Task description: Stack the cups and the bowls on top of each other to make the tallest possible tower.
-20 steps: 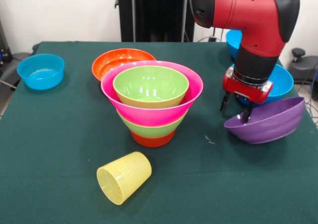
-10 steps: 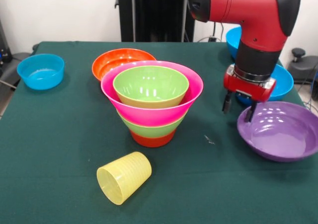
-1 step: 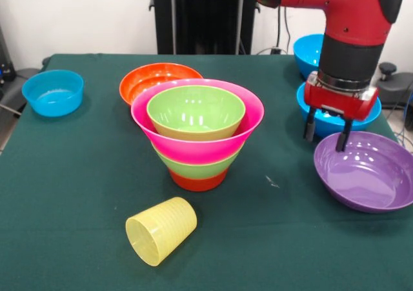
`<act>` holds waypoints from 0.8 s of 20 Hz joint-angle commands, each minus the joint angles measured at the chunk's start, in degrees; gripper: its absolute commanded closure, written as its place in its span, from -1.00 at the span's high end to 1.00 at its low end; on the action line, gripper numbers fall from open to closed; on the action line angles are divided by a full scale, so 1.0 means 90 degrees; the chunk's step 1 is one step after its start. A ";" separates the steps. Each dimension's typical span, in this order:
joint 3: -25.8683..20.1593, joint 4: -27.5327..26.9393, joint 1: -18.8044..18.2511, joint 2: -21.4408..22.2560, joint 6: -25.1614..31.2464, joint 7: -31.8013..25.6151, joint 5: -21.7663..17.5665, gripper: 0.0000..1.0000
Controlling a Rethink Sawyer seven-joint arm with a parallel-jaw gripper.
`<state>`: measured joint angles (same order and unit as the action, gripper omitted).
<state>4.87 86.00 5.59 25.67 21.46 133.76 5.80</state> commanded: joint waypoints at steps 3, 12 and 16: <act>-0.1148 0.0538 -0.0361 0.0215 0.0363 0.0178 0.0159 1.00; -0.1176 0.0512 -0.0334 0.0156 0.0643 0.0272 0.0094 1.00; -0.1169 0.0572 -0.0324 0.0115 0.0555 0.0406 0.0159 1.00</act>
<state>0.30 88.19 2.41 28.41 21.46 133.76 6.28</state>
